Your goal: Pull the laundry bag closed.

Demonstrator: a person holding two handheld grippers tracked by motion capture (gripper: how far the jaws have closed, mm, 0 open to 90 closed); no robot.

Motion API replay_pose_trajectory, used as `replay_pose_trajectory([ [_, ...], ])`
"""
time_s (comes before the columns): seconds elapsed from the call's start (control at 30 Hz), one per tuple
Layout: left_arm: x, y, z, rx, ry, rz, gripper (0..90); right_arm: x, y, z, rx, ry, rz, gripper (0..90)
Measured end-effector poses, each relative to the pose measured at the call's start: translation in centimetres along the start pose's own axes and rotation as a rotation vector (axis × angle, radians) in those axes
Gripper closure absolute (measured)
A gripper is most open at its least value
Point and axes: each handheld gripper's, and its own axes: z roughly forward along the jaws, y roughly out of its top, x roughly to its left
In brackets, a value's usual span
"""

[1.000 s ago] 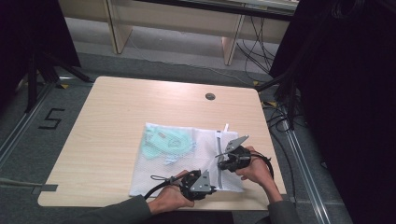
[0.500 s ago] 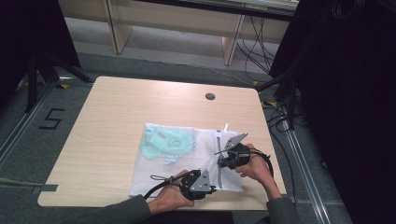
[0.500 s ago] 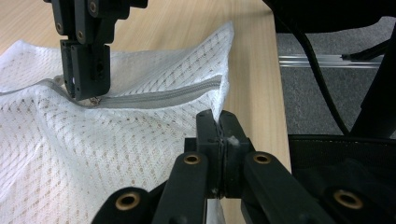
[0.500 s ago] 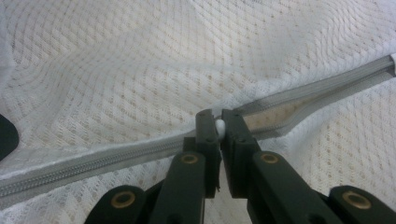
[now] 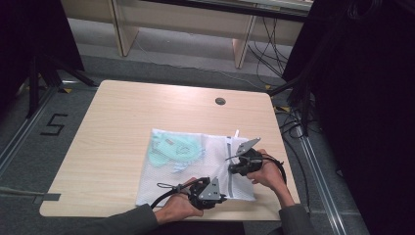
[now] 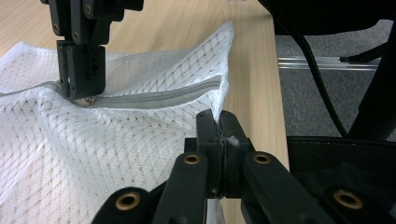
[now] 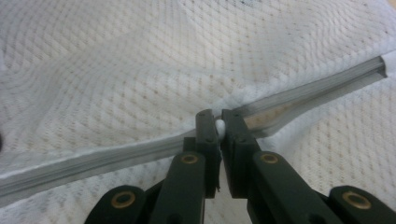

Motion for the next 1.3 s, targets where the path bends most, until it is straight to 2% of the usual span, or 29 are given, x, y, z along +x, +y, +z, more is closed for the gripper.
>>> replay_pose_trajectory([
  [0.03, 0.0, 0.0, 0.0, -0.001, -0.001, 0.000, 88.9, 0.1, 0.0, 0.0, 0.000, -0.002, 0.021, 86.6],
  [0.17, 0.0, 0.0, 0.0, -0.003, -0.003, -0.002, 88.9, -0.1, 0.2, -0.1, 0.003, -0.002, 0.016, 86.6],
  [0.23, 0.1, 0.0, -0.1, -0.002, -0.002, 0.017, 88.9, -0.1, 0.2, 0.1, 0.003, -0.007, 0.014, 86.5],
  [0.3, 0.0, 0.0, -0.1, -0.009, -0.004, -0.009, 88.9, -0.2, 0.2, 0.1, 0.003, -0.006, 0.018, 86.6],
  [0.33, 0.0, 0.0, -0.1, -0.004, -0.004, 0.000, 88.9, -0.3, 0.3, 0.1, -0.002, 0.000, 0.002, 86.6],
  [0.37, 0.0, 0.0, -0.1, -0.003, -0.005, 0.000, 88.9, -0.3, 0.3, 0.0, 0.003, -0.005, 0.026, 86.6],
  [0.4, 0.1, 0.0, -0.1, -0.005, -0.006, 0.007, 88.9, -0.3, 0.3, 0.0, 0.003, -0.007, 0.029, 86.5],
  [0.47, 0.0, 0.0, -0.1, -0.011, -0.005, -0.009, 88.9, -0.5, 0.3, 0.0, 0.001, -0.008, 0.022, 86.6],
  [0.8, 0.0, 0.1, -0.3, -0.009, -0.007, -0.005, 88.9, -0.7, 0.4, 0.0, 0.003, -0.012, 0.041, 86.6],
  [0.83, 0.0, 0.1, -0.3, -0.009, -0.007, -0.005, 88.9, -0.8, 0.4, 0.0, -0.002, -0.017, 0.023, 86.6],
  [0.87, 0.0, 0.0, -0.2, -0.014, -0.010, -0.011, 88.9, -0.8, 0.4, 0.0, -0.002, -0.016, 0.024, 86.6],
  [1.0, -0.1, 0.0, -0.2, -0.007, -0.013, 0.004, 88.9, -1.0, 0.4, -0.1, -0.003, -0.021, 0.028, 86.5],
  [1.03, -0.1, 0.1, -0.3, 0.001, -0.016, -0.001, 88.9, -0.9, 0.4, -0.2, 0.002, -0.023, 0.049, 86.6],
  [1.07, -0.2, 0.1, -0.3, 0.001, -0.022, -0.003, 88.9, -1.0, 0.4, -0.2, 0.006, -0.030, 0.046, 86.6],
  [1.13, -0.1, 0.1, -0.3, 0.005, -0.029, 0.018, 88.9, -1.2, 0.4, -0.2, 0.003, -0.038, 0.049, 86.6],
  [1.17, -0.3, 0.1, -0.3, 0.001, -0.024, 0.000, 88.9, -1.2, 0.4, -0.2, 0.000, -0.045, 0.050, 86.6],
  [1.2, -0.2, 0.2, -0.3, 0.001, -0.043, 0.010, 88.9, -1.3, 0.4, -0.3, 0.004, -0.034, 0.051, 86.6],
  [1.23, -0.3, 0.1, -0.1, -0.014, -0.032, 0.000, 88.9, -1.4, 0.4, -0.3, 0.004, -0.039, 0.050, 86.5],
  [1.3, -0.2, 0.1, -0.2, 0.000, -0.030, 0.014, 88.9, -1.4, 0.4, -0.1, 0.003, -0.032, 0.057, 86.6],
])
